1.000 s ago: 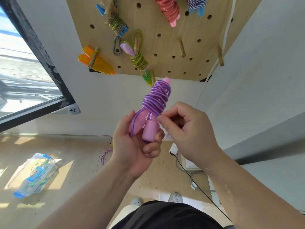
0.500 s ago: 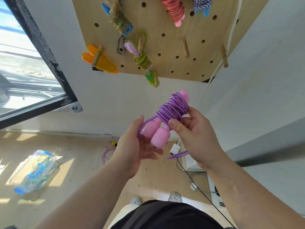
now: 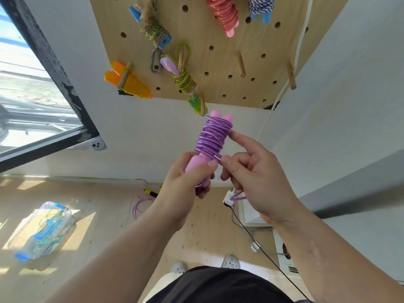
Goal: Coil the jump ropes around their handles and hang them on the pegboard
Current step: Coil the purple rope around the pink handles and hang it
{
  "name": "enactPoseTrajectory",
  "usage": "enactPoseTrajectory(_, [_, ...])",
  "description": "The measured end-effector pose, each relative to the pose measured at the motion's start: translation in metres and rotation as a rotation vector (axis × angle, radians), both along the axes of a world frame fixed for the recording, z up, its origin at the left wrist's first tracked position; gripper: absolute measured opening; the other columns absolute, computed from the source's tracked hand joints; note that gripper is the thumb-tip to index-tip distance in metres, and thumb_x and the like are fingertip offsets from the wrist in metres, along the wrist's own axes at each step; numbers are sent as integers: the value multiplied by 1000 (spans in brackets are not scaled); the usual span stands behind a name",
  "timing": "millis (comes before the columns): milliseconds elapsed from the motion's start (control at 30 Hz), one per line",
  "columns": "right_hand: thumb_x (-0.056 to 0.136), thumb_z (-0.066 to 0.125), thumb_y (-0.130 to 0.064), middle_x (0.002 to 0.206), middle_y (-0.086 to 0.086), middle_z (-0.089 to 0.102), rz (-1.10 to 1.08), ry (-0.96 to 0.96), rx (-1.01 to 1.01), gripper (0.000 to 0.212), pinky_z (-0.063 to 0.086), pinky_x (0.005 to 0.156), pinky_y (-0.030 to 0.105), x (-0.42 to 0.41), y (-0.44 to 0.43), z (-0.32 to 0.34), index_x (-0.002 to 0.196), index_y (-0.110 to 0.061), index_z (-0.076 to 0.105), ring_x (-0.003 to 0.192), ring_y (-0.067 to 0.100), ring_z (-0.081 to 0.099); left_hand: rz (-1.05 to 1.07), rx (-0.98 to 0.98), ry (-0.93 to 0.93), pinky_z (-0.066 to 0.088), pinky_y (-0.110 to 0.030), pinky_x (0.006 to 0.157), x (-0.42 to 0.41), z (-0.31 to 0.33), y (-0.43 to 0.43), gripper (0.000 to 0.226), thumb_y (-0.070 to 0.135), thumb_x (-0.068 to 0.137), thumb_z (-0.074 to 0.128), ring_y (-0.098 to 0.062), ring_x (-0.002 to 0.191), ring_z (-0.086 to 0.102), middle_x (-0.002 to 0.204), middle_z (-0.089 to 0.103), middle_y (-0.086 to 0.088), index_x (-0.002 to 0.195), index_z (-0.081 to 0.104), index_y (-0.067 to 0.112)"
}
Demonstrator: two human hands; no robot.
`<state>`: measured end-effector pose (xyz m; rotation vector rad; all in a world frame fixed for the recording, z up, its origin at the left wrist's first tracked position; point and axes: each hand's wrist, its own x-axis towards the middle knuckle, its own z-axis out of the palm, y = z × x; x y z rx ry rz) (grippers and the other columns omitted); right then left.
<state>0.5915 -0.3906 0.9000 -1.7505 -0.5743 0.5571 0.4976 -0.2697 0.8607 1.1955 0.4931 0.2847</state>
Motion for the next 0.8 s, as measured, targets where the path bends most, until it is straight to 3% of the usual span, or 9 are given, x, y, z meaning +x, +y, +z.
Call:
enactPoseTrajectory(167, [93, 69, -28, 59, 0, 56, 39, 78, -63, 74, 41, 55, 22, 12, -5, -5, 155, -28, 29, 55, 9, 49, -60, -390, -86, 33, -32, 52, -1, 2, 2, 41, 42, 84, 59, -24, 59, 45, 80, 55, -19, 108, 55, 9])
enactPoseTrajectory(300, [93, 66, -12, 56, 0, 52, 124, 138, 43, 38, 40, 50, 13, 13, -4, 1, 131, -11, 60, 52, 7, 50, -295, -703, -222, 34, -28, 48, -5, 3, 2, 51, 48, 83, 63, -24, 58, 50, 83, 56, -18, 111, 62, 5])
enactPoseTrajectory(400, [83, 69, -22, 55, -1, 54, 149, 102, 105, 31, 38, 48, 19, 17, -8, 8, 114, -17, 65, 51, 11, 46, -496, -879, -315, 45, -27, 47, -7, 4, 10, 55, 50, 91, 60, -26, 60, 59, 89, 60, -21, 121, 59, 4])
enactPoseTrajectory(467, [82, 69, -25, 55, 0, 57, 155, 73, 105, 29, 39, 47, 21, 19, -12, 12, 110, -18, 66, 49, 13, 46, -587, -892, -321, 51, -30, 50, -7, 3, 16, 60, 52, 94, 57, -30, 64, 66, 98, 64, -29, 130, 55, 4])
enactPoseTrajectory(600, [88, 69, -21, 55, -3, 53, 67, 34, 102, 21, 43, 54, 22, 13, -13, 2, 108, -23, 68, 51, 11, 48, -543, -712, -183, 60, -45, 73, -4, 3, 17, 69, 55, 94, 54, -42, 88, 72, 116, 64, -38, 138, 55, 2])
enactPoseTrajectory(700, [95, 66, -12, 56, 2, 47, -51, -6, 67, 24, 41, 57, 23, 6, -8, -12, 110, -32, 67, 53, 10, 44, -123, -222, 88, 61, -49, 71, 1, 4, 10, 41, 42, 101, 48, -36, 84, 73, 104, 72, -23, 119, 61, 7])
enactPoseTrajectory(767, [96, 67, -15, 54, -1, 49, -96, -53, 32, 26, 42, 61, 27, 2, -3, -17, 112, -35, 67, 53, 11, 44, 141, 100, 110, 60, -53, 71, 2, -1, 3, 13, 29, 101, 54, -28, 81, 72, 99, 73, -7, 110, 56, 20])
enactPoseTrajectory(800, [97, 66, -16, 53, -4, 50, -114, -71, 25, 25, 44, 62, 30, 0, 0, -18, 114, -35, 67, 53, 11, 46, 170, 210, 65, 61, -51, 71, 1, -2, -2, 13, 28, 99, 57, -25, 84, 72, 101, 72, 2, 110, 52, 29])
